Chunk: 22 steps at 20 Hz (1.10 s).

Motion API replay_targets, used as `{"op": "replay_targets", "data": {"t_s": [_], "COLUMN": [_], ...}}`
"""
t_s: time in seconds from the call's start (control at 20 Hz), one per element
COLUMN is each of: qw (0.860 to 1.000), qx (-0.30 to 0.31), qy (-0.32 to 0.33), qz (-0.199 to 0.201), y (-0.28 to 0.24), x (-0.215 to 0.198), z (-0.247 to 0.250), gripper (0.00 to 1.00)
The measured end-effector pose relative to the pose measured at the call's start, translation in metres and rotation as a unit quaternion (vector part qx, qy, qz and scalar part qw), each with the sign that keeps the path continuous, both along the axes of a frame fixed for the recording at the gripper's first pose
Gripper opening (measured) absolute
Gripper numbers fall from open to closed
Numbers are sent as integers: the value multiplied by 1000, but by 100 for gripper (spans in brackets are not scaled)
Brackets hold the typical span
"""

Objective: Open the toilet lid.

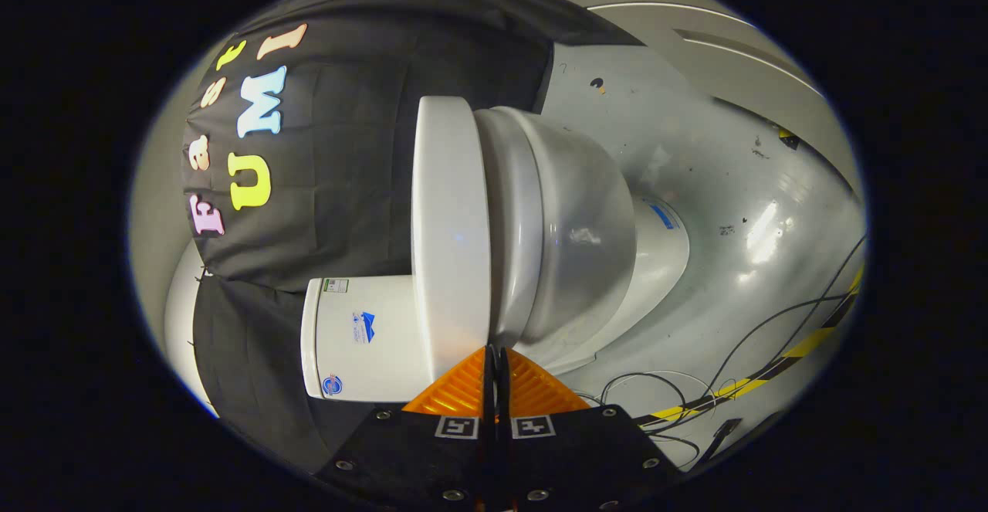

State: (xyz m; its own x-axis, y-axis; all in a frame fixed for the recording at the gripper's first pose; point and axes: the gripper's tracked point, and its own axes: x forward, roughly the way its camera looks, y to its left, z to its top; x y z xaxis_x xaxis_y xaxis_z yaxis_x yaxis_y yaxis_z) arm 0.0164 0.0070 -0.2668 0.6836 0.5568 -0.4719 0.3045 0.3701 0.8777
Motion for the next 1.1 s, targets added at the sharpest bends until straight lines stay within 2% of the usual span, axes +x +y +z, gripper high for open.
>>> {"op": "replay_targets", "data": {"t_s": [0.3,0.5,0.85,1.1], "qw": [999,994,992,980], "qx": [-47,-108,-128,-200], "qy": [6,1,-10,-20], "qz": [4,-1,-5,-4], "y": [-3,-6,1,13], "x": [6,5,6,7], "z": [1,8,40,67], "gripper": [0,0,0,0]}}
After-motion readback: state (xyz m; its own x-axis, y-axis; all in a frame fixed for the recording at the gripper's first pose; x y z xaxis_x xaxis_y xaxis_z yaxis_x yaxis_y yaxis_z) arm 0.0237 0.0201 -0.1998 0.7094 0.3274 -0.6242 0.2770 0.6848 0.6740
